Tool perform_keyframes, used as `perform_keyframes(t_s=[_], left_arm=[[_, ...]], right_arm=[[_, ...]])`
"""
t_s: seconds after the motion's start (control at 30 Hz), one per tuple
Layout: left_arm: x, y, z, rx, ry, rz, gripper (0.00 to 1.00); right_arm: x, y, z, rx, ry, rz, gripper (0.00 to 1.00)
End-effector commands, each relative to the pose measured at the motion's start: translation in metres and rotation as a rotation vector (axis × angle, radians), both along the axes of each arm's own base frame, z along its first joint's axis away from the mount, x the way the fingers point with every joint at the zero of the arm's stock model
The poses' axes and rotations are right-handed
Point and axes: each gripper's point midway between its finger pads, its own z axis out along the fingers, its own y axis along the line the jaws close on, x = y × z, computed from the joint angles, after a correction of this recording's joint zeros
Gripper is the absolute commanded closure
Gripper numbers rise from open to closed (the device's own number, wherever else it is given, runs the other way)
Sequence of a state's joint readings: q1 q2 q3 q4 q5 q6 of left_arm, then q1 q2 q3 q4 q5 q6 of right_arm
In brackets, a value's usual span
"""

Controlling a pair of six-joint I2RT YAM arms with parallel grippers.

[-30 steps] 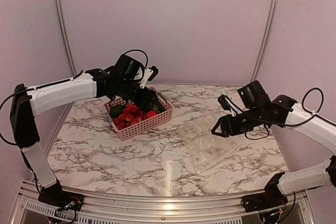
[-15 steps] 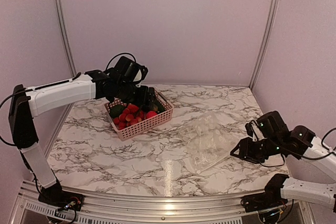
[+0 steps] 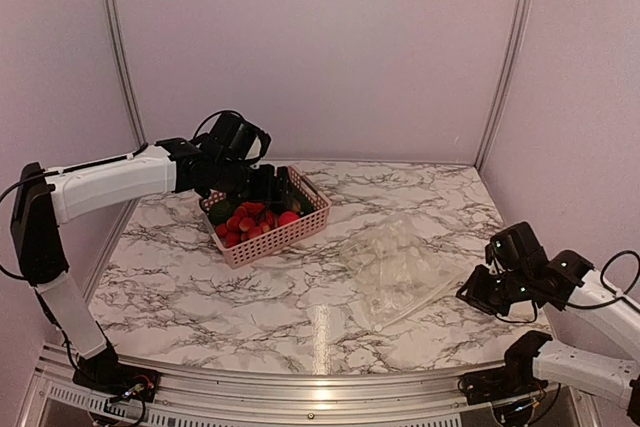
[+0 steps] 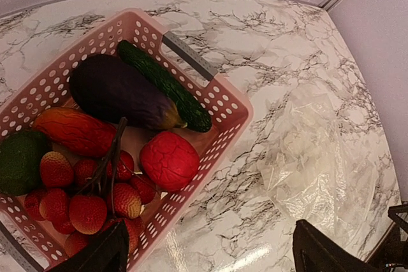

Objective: Place the food in the zip-top bag and seal the zipper
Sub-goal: Pick up the zipper food storage bag from the center of the board.

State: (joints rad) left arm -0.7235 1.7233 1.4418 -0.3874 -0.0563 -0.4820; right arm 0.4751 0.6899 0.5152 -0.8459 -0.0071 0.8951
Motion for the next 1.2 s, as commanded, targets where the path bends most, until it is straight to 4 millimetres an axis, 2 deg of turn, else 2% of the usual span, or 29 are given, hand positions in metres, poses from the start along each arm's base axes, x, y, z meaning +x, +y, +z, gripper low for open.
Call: perform_keyframes(t_s=[0.0, 0.2, 0.43, 0.53, 0.67, 0.83, 1.0, 1.1, 1.17], left_arm=[[-0.016, -0.011, 0.033, -0.114, -0.035, -0.095, 0.1], [-0.026, -0.011, 0.047, -0.172, -0.071, -0.129, 0.13], [-0.032, -0.009, 0.053, -0.185, -0.082, -0.145, 0.14], [-0.033, -0.01, 0.056, -0.191, -0.084, -0.151, 0.15], [-0.033, -0.012, 0.059, -0.2, -0.09, -0.156, 0.16], [-0.033, -0.013, 0.065, -0.206, -0.097, -0.165, 0.17], [-0.035, -0.012, 0.068, -0.21, -0.102, -0.172, 0.18], [-0.036, -0.012, 0.069, -0.22, -0.097, -0.168, 0.19], [-0.038, -0.012, 0.068, -0.23, -0.087, -0.166, 0.19]], right_arm=[[0.024, -0.008, -0.006, -0.051, -0.054, -0.026, 0.71], [0.05, -0.012, -0.016, -0.112, -0.079, -0.001, 0.72], [0.078, -0.023, -0.031, -0.113, -0.091, -0.017, 0.7], [0.087, -0.019, -0.039, -0.07, -0.089, 0.003, 0.67], [0.107, -0.015, -0.038, -0.054, -0.161, 0.024, 0.65], [0.123, -0.01, -0.05, -0.035, -0.172, 0.034, 0.64], [0.145, -0.001, -0.046, 0.047, -0.288, 0.061, 0.63], [0.157, 0.012, -0.032, 0.083, -0.412, 0.149, 0.64], [0.164, 0.021, -0.026, 0.107, -0.483, 0.203, 0.68]])
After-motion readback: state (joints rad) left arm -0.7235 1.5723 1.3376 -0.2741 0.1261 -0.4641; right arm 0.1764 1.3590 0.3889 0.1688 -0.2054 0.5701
